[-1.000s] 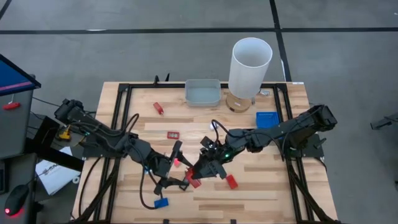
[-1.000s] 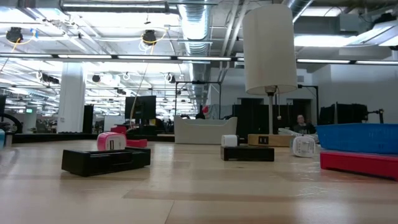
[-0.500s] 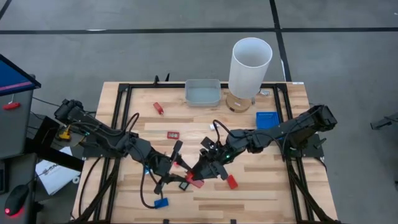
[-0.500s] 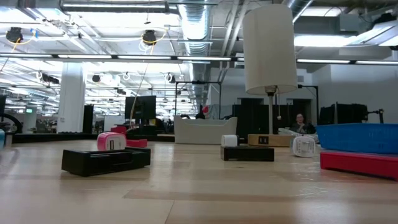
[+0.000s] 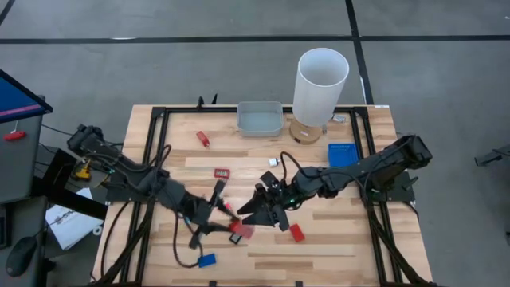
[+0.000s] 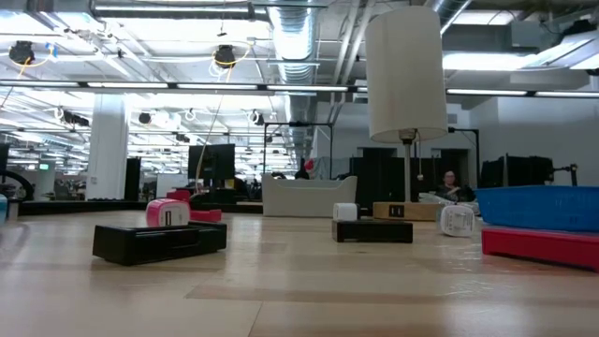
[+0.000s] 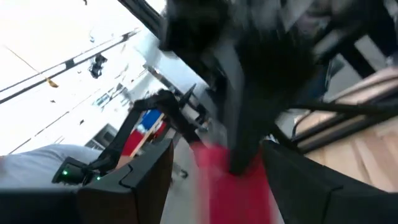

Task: Pick & Place Office items
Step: Put the bottom red charger adapter into the gray bin

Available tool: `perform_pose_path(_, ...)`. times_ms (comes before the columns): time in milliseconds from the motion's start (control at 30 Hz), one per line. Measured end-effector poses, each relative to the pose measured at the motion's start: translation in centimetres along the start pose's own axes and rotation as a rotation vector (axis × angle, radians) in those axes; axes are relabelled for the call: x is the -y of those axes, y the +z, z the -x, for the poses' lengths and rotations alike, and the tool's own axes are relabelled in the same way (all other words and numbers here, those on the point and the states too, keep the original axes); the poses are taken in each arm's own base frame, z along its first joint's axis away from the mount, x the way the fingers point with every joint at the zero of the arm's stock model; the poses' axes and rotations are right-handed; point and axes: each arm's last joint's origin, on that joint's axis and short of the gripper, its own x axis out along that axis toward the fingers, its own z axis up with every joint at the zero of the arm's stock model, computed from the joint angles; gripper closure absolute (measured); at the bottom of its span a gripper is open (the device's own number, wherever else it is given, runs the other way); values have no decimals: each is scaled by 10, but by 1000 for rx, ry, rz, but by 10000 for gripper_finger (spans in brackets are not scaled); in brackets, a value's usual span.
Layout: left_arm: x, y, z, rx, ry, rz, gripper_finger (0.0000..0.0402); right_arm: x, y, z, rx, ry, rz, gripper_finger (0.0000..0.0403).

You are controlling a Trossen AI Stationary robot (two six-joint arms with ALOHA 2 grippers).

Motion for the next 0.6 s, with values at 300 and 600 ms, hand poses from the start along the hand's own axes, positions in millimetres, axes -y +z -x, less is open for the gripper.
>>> perform_pose_path(300,22,-12,39,-265,54,141,283,-7,-4,0,53,-32,57,165)
perform_pose_path(600,14,-36,43,-456,281,471,283,-35,-65,3,-175,-124,-108,193)
